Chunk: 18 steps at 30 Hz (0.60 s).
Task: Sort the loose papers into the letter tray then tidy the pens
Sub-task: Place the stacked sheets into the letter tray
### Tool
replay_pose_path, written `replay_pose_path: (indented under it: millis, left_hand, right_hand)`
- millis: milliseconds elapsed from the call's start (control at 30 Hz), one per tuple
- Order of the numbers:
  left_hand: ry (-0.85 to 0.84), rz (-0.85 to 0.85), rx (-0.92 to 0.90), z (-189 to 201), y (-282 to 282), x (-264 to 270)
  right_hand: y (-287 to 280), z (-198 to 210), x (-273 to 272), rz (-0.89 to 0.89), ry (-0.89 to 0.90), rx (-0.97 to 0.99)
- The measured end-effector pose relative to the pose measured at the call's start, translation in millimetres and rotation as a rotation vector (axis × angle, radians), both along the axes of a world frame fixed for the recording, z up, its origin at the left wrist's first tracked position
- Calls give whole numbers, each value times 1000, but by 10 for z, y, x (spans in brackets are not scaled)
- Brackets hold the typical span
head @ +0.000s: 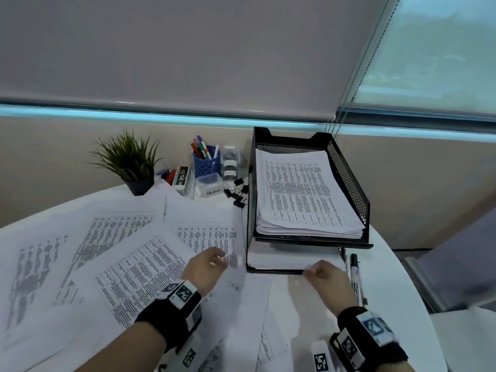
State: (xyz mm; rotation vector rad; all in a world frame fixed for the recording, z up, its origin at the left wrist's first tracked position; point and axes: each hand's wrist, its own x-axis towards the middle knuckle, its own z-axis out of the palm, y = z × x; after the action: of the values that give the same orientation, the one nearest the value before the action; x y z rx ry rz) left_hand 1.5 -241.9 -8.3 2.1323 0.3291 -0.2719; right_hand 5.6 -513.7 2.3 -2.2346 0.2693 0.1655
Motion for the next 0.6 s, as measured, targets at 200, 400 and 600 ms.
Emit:
replay_pose_path:
  millis: [200,400,600]
  left_hand:
    - [56,-2,132,-38,647,-252]
    - [243,-32,408,-145,1414,-354]
    - [308,-154,512,-349,1977,-448]
  right_hand:
    - [693,-96,-253,219,249,71]
    - [1331,-114,-368,383,232,-91]
    - [1808,-180,-235,439,245,-235]
